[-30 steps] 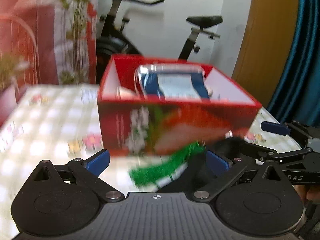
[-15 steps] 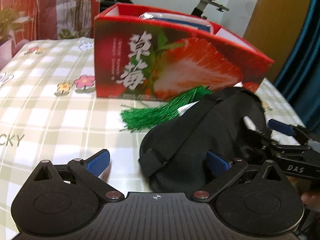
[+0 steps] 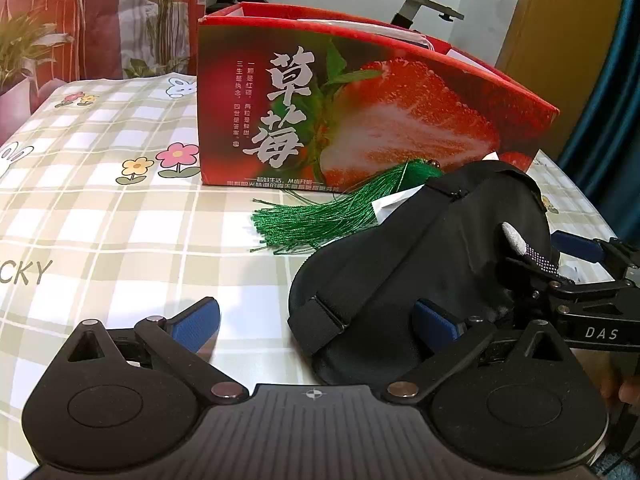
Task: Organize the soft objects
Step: 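Move both tools to the black strapped bag beside the white dotted glove, then close the left tool on the black bag strap while the right tool grasps the bag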
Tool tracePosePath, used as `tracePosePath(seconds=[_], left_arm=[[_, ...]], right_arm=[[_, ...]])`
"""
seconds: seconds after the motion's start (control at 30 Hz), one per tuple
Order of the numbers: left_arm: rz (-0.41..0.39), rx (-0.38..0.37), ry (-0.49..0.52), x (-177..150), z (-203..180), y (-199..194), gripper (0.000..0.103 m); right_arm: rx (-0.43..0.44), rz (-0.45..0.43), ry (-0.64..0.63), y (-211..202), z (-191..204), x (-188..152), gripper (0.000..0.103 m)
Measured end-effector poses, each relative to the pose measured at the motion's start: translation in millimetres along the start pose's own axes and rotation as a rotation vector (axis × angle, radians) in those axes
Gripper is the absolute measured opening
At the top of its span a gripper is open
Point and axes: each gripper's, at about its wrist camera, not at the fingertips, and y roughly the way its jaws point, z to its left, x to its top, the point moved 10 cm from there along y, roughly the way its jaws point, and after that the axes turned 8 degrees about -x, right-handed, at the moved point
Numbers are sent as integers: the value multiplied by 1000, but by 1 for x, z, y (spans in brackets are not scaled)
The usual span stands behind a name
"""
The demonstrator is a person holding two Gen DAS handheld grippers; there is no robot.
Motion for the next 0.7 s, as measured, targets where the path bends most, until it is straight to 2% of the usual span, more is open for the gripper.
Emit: tracePosePath(seconds=[0.43,0.7], left_arm=[[-42,-6,-24,-2,2,-3,103],[-44,6,-3,-3,0,-2,103]], right_arm=[[-7,-2,-4,0,-1,-1,103],[-5,17,4,3,-2,-3,103]])
